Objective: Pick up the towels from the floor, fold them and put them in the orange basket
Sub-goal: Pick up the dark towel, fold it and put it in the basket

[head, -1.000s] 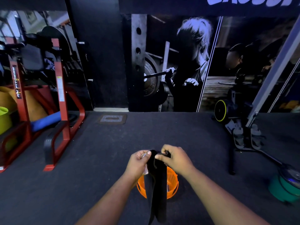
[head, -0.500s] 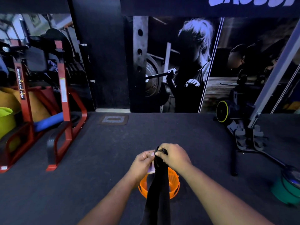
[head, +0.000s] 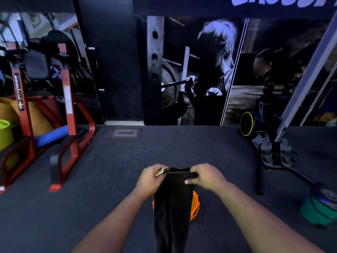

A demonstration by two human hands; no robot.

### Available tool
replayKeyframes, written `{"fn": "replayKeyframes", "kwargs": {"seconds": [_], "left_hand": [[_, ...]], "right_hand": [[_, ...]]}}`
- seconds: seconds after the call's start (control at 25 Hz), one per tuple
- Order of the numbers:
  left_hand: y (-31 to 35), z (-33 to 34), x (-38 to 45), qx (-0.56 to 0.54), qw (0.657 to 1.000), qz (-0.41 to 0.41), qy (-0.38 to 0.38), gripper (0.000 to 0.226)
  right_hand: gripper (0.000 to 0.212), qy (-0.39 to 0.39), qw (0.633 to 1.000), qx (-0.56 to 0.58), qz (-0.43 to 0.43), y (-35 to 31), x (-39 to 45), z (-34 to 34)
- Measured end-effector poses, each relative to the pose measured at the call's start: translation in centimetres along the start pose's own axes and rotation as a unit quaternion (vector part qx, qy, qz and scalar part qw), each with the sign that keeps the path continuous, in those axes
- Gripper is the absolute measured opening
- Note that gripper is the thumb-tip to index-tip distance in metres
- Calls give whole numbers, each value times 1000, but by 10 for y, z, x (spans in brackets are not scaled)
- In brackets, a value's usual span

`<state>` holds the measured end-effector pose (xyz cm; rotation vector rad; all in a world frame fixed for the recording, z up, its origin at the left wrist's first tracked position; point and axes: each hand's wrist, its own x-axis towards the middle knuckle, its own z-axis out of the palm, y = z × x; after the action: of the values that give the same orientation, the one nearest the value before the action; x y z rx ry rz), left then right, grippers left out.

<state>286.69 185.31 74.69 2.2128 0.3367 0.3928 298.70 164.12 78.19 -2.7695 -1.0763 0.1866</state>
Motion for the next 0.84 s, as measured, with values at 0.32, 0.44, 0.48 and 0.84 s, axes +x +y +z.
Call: {"fn": "replayKeyframes", "kwargs": {"seconds": [0.32, 0.44, 0.48, 0.84], "left_hand": [[0, -29, 11, 245, 969, -5, -4, 26], [7, -30, 14, 363, 931, -25, -16, 33], [6, -29, 16, 368, 929, -26, -18, 32], [17, -29, 22, -388, 911, -120, 76, 22]], "right_hand": [[38, 32, 989, -125, 65, 35, -13, -5], [26, 51, 993, -87, 68, 28, -15, -2], [21, 60, 994, -57, 73, 27, -16, -2], [28, 141, 896, 422, 2, 32, -14, -44]]}}
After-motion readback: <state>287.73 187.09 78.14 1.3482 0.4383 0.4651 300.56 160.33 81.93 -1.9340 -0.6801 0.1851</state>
